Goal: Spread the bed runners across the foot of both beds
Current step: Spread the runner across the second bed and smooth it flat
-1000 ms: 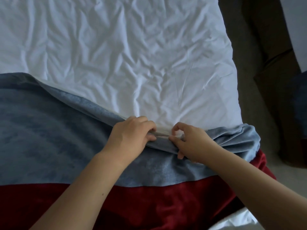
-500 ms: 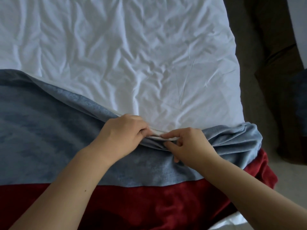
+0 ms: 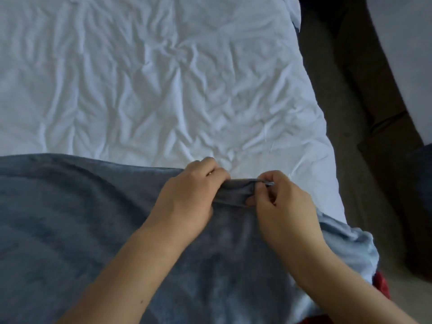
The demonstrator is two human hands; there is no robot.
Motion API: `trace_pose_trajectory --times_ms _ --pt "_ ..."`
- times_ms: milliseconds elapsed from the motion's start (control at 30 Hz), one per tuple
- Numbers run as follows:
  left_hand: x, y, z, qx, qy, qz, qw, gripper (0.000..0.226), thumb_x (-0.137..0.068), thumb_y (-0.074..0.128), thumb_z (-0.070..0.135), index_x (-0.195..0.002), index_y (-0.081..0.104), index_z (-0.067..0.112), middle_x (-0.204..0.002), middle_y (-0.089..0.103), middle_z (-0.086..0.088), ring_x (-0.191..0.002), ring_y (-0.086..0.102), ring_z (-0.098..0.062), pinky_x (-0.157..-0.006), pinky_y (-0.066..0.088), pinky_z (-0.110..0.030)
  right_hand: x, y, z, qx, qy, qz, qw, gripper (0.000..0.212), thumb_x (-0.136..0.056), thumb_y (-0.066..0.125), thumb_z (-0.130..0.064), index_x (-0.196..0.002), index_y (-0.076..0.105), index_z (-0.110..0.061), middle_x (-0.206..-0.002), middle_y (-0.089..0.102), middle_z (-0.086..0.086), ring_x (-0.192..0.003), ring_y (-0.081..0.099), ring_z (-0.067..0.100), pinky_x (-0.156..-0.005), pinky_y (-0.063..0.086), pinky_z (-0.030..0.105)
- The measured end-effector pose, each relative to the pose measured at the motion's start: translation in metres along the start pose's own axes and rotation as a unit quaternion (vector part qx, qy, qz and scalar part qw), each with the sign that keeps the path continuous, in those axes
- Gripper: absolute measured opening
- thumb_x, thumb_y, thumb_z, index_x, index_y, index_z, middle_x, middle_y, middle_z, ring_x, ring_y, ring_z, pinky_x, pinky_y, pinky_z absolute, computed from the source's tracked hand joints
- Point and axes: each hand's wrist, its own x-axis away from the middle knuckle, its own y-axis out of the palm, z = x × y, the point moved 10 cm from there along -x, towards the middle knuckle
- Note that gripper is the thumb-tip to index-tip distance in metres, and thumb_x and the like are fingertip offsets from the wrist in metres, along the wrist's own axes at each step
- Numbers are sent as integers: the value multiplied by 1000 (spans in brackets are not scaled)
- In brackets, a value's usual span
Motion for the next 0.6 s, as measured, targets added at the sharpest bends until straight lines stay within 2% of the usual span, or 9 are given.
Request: trace_pose_trajectory --times_ms 67,133,233,333,400,467,533,600 --pt "-34 -16 7 -29 4 32 999 46 -65 62 -7 -101 68 20 -100 58 3 -92 57 -25 -50 47 -37 -26 -17 -13 37 -8 30 999 12 -100 45 -34 -99 57 -32 -76 63 -13 -67 53 5 -58 41 30" --pt "-63 -26 11 -57 -5 49 997 38 -71 60 -4 -100 67 20 -101 58 3 -94 54 -25 -50 33 -32 -50 -34 -25 65 -15 57 996 15 -99 47 -32 -102 61 -30 -78 60 -9 -70 50 14 -60 36 33" --pt "-95 -24 1 -65 -34 68 995 34 -79 54 -5 -102 64 18 -106 54 1 -98 48 -23 -51 19 -29 -78 -49 -44 82 -32 71 994 20 -97 46 -29 -102 65 -27 -83 65 -2 -75 56 19 -58 38 33" --pt "-107 -15 -19 -65 -60 110 990 27 -74 59 -11 -89 66 11 -97 51 -6 -86 46 -27 -47 16 -25 -101 -41 -52 138 -45 79 986 21 -98 43 -28 -102 63 -24 -89 64 2 -79 57 23 -59 38 32" --pt "-102 1 -37 -66 -94 108 988 20 -82 66 -4 -93 66 13 -98 49 -6 -82 48 -26 -47 21 -27 -114 -21 -38 212 -29 46 976 21 -99 42 -27 -103 62 -21 -92 63 4 -81 57 26 -65 40 34" --pt "-89 31 -56 -56 -124 67 989 19 -95 63 14 -114 62 18 -104 50 -6 -89 53 -27 -55 34 -33 -119 0 -15 280 -9 -4 960 18 -98 44 -25 -104 61 -20 -92 63 4 -80 58 27 -66 42 35" --pt "-70 56 -68 -12 -136 52 989 33 -100 57 24 -133 56 21 -109 52 -7 -99 53 -28 -68 47 -40 -116 8 4 306 -1 -22 952 15 -97 45 -25 -106 57 -21 -88 62 3 -78 59 26 -65 43 35" --pt "-53 72 -73 5 -135 73 988 46 -101 56 30 -146 50 23 -112 52 -8 -102 50 -27 -82 51 -43 -112 8 14 296 0 -15 955 13 -98 43 -25 -109 49 -23 -81 60 2 -73 56 24 -58 39 33"
